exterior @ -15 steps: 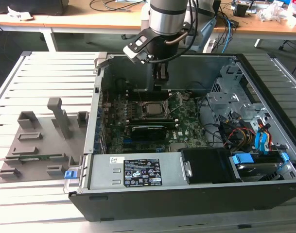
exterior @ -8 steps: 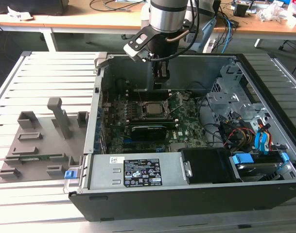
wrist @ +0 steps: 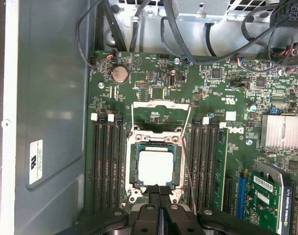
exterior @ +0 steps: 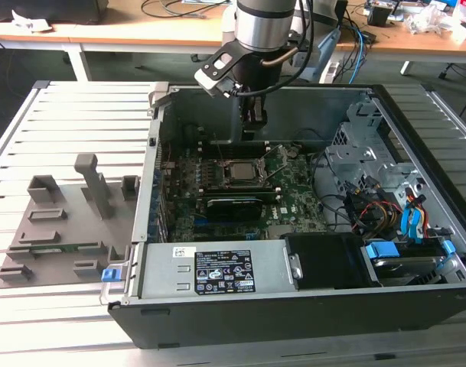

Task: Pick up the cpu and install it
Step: 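Close the cpu cover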

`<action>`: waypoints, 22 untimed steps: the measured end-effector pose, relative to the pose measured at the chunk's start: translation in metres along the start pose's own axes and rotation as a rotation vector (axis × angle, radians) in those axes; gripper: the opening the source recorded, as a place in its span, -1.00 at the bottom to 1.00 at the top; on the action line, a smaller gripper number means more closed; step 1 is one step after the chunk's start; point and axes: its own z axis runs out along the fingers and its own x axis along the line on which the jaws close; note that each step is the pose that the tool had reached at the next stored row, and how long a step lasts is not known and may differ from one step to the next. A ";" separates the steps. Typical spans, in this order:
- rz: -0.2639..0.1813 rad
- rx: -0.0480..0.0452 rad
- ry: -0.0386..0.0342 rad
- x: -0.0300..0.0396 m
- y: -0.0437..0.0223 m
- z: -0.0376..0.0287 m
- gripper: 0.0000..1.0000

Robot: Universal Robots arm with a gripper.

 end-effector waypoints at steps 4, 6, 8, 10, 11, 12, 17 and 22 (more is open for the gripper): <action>0.000 0.0001 -0.0002 -0.0004 0.0099 -0.0003 -0.79; 0.000 0.0001 0.0000 -0.0007 0.0179 -0.0004 -0.79; 0.000 0.0001 0.0000 -0.0010 0.0261 -0.0006 -0.79; 0.000 0.0002 -0.0001 -0.0014 0.0361 -0.0008 -0.79; 0.000 0.0005 -0.0001 -0.0015 0.0396 -0.0008 -0.79; 0.000 0.0009 -0.0002 -0.0017 0.0441 -0.0010 -0.79; 0.000 0.0020 -0.0010 -0.0023 0.0607 -0.0013 -0.79; 0.000 0.0145 -0.0007 -0.0028 0.0826 0.0039 -0.79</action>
